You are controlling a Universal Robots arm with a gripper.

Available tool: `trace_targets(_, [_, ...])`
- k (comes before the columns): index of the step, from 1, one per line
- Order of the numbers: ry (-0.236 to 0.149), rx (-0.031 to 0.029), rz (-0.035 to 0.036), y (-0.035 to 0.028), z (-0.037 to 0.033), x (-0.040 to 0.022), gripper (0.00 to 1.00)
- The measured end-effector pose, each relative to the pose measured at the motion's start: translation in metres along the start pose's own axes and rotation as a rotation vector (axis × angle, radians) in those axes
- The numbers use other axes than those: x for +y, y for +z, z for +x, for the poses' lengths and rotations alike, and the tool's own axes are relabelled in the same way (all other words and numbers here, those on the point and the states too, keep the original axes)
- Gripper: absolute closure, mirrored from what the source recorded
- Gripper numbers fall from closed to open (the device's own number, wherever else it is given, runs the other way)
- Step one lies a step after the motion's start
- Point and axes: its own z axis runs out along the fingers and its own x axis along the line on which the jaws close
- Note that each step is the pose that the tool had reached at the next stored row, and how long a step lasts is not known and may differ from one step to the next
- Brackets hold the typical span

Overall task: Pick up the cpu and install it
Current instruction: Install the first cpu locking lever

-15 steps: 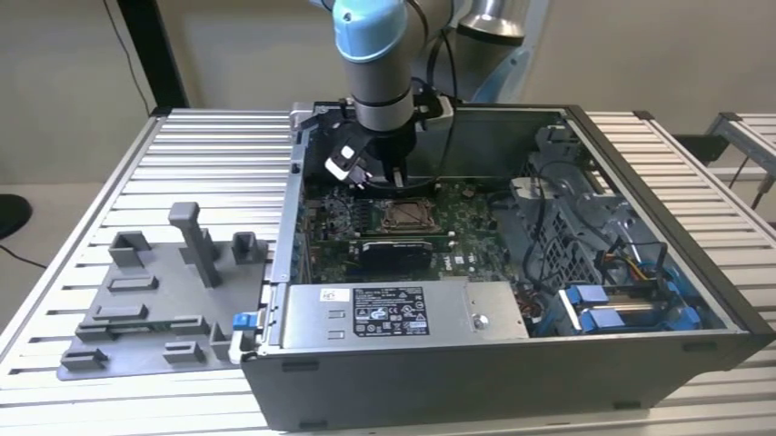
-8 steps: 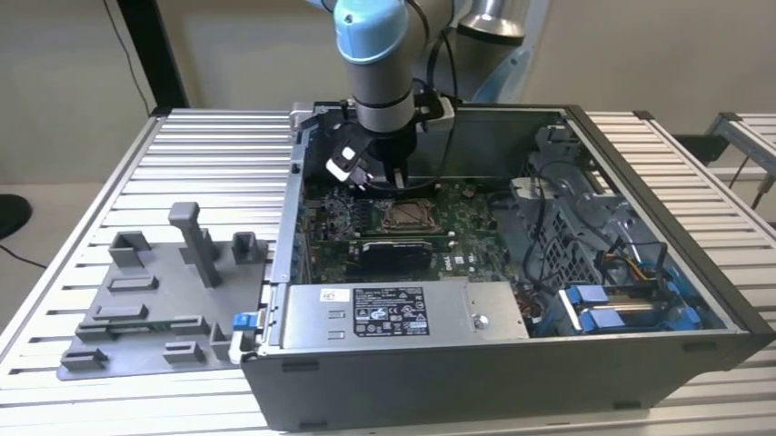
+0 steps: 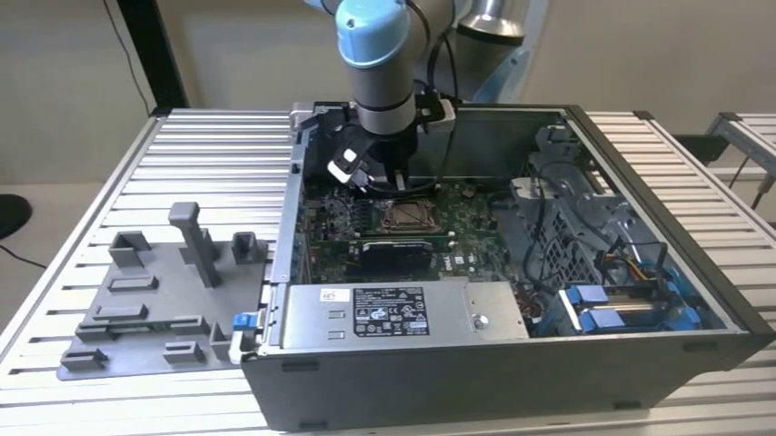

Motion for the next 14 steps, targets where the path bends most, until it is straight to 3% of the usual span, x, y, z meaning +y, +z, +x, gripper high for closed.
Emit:
trace_targets(3, [0.002, 0.0071, -0.0006, -0.0004, -0.0001, 0.0004, 1.0])
trace_targets(4, [0.002, 0.0132, -0.0027, -0.0016, 0.0006, 0.0011, 1.0])
trace_targets(7, [0.004, 0.0182, -0.0024, -0.0119, 0.0025, -0.0003, 1.0])
trace_targets(11, [0.005, 0.0232, -0.0027, -0.0277, 0.0064, -0.013, 1.0])
trace_targets(14, [0.005, 0.0234, -0.0035, -0.0336, 0.007, -0.0216, 1.0])
